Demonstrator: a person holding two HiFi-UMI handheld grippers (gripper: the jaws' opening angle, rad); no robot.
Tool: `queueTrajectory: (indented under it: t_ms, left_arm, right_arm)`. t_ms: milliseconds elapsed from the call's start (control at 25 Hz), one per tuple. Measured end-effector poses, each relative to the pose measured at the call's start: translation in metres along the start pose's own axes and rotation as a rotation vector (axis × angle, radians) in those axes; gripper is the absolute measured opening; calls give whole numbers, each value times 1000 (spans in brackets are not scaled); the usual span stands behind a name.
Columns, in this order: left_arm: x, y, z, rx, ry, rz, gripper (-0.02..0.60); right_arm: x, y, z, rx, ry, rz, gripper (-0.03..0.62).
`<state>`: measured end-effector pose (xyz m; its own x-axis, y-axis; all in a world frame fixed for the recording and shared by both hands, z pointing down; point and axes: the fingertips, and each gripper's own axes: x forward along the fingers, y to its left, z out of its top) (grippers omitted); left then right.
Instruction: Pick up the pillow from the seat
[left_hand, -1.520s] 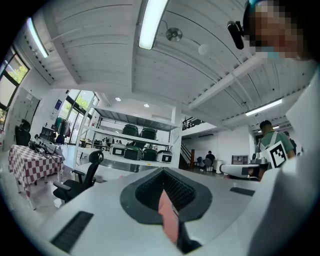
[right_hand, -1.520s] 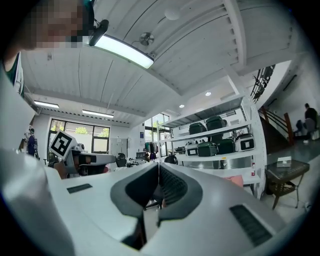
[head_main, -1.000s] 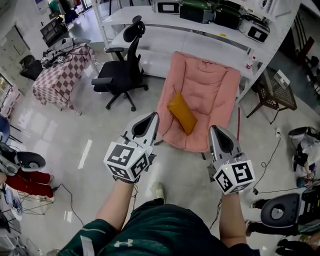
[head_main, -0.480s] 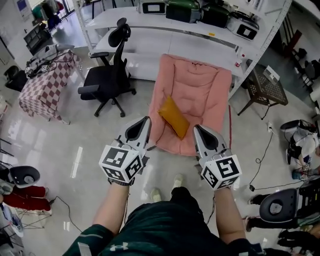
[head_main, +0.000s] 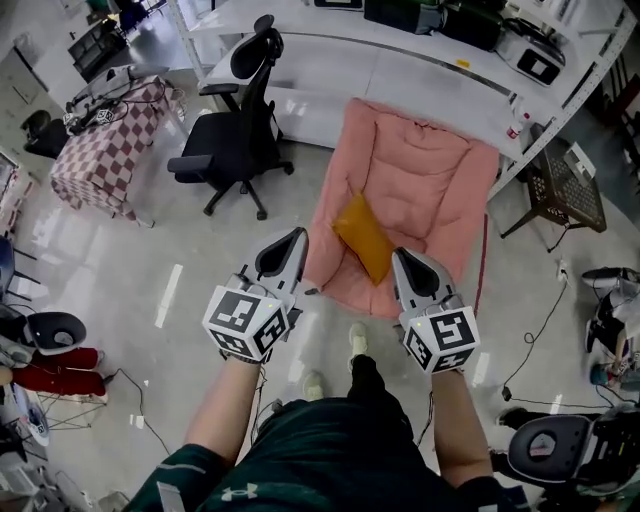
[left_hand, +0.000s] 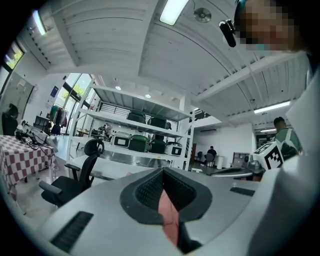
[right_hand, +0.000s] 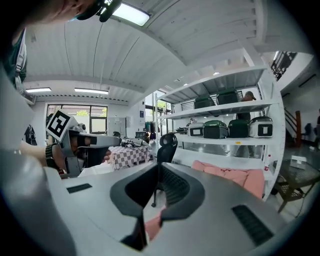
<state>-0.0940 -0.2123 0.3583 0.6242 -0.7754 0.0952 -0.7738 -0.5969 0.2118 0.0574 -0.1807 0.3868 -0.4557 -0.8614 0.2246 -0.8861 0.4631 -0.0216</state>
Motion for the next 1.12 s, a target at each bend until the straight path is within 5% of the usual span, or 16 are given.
queueTrajectory:
  t_ms: [320, 720, 880, 1120]
  left_arm:
    - [82, 33, -37, -16, -6, 59, 5]
    - [149, 96, -118, -56, 71, 163, 5]
    - [169, 113, -155, -92, 116, 176, 5]
    - [191, 129, -213, -129, 185, 190, 5]
  right_arm:
    - [89, -61, -68, -43, 140, 92, 5]
    - [204, -81, -190, -158, 328, 252, 8]
    - [236, -92, -247, -208, 437, 274, 86]
    - [276, -94, -316, -267, 534, 313, 112]
